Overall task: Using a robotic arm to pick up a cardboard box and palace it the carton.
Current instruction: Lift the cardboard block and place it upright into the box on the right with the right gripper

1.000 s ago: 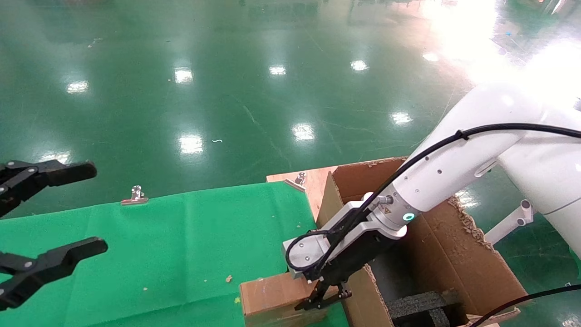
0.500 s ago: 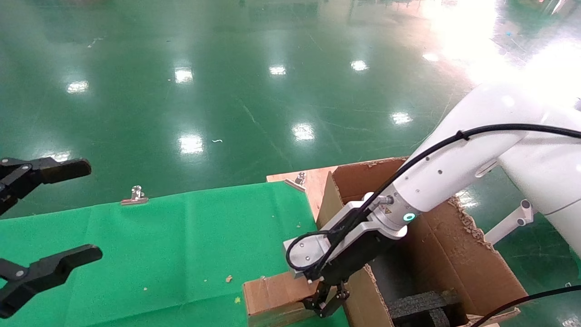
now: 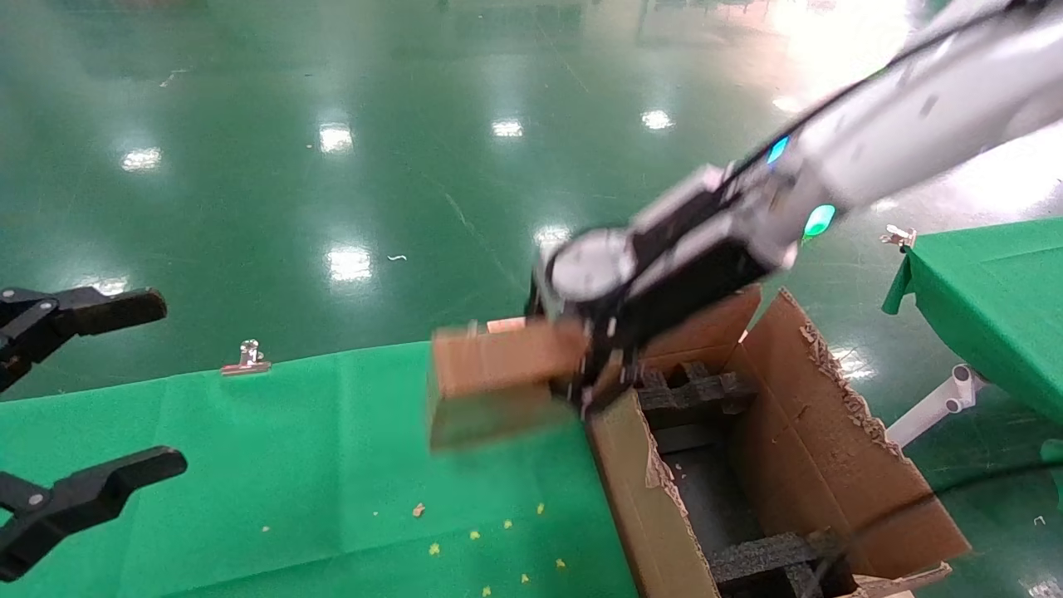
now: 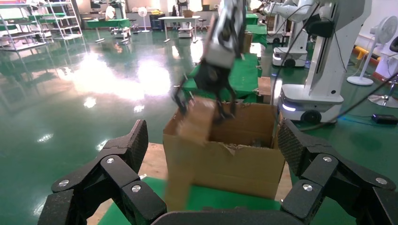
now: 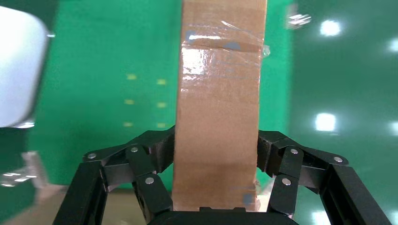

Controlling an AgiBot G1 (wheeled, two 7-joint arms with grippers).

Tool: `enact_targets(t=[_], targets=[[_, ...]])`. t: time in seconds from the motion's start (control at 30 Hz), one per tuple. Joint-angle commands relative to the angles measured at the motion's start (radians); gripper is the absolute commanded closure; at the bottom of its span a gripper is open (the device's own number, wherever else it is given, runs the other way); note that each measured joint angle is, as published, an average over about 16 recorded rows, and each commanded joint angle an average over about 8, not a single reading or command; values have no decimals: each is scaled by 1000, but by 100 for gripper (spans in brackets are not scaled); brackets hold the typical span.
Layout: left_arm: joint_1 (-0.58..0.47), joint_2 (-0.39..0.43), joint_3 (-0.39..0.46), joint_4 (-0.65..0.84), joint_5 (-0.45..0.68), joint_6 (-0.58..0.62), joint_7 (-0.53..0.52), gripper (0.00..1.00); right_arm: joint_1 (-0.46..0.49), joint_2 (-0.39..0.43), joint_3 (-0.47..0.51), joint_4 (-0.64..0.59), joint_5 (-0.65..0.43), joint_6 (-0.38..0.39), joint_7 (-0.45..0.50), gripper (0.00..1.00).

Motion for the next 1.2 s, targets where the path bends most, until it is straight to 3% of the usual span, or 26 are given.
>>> enact_targets(t=[0.03, 0.3, 0.53, 0.93, 1.2], targets=[[0, 0, 0, 0, 0, 0, 0, 0, 56, -4, -7, -34, 9, -2, -23, 100], [0, 0, 0, 0, 0, 0, 0, 0, 176, -1, -90, -128, 56, -4, -94, 100], [0, 0, 0, 0, 0, 0, 0, 0, 247, 76, -151, -207, 99, -3, -121, 100], [0, 0, 0, 0, 0, 0, 0, 0, 370, 205, -296, -327, 30, -5, -174, 100], [0, 0, 0, 0, 0, 0, 0, 0, 389, 267, -405, -400, 10, -5, -200, 100]])
